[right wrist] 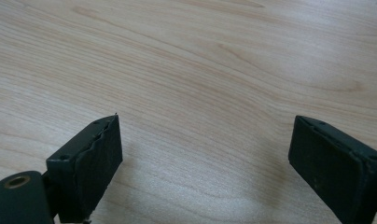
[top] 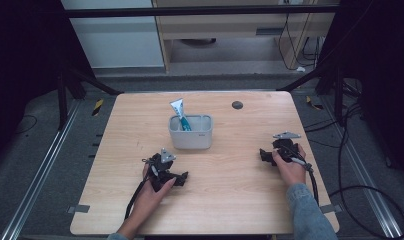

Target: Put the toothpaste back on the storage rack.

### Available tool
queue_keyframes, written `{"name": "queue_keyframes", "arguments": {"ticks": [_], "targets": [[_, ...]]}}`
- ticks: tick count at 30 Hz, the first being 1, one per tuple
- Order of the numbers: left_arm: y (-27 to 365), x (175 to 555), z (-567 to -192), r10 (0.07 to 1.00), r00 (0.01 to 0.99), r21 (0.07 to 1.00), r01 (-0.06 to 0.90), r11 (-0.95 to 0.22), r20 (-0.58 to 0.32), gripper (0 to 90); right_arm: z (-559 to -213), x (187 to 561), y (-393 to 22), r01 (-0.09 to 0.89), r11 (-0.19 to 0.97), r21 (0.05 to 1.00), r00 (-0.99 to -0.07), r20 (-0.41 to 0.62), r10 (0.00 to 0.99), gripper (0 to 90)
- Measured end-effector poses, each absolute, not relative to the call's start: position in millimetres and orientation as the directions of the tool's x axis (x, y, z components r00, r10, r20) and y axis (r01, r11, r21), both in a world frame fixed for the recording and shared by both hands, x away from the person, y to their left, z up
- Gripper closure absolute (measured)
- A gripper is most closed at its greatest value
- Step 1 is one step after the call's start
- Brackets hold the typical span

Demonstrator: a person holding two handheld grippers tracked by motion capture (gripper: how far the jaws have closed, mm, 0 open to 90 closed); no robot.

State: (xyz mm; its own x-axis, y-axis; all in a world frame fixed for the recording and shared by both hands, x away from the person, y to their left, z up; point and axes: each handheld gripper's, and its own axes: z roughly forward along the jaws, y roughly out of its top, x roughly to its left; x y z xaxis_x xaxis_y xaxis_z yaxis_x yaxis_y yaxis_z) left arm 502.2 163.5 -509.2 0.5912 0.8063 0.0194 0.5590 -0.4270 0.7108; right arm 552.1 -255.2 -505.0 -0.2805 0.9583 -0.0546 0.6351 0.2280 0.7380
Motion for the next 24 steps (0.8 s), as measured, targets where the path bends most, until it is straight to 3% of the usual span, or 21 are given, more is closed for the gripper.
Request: {"name": "queue_keyframes", "arguments": {"ticks": [11, 18, 24], "targets": [[163.5, 502.2, -509.2, 0.806, 0.591, 0.711, 0.559, -0.427, 0.020, 0.0, -510.7, 555.4, -254.5, 0.646, 0.184, 0.741, -0.269, -0.005, 0.963, 8.4], [163.3, 502.0, -509.3, 0.806, 0.591, 0.712, 0.559, -0.425, 0.018, 0.0, -511.4, 554.5, -252.4, 0.665, 0.179, 0.725, -0.262, 0.002, 0.965, 0.5], [163.3, 501.9, -509.3, 0.806, 0.591, 0.712, 0.559, -0.425, 0.017, 0.0, -511.7, 554.4, -251.5, 0.672, 0.164, 0.722, -0.235, -0.003, 0.972, 0.3]]}}
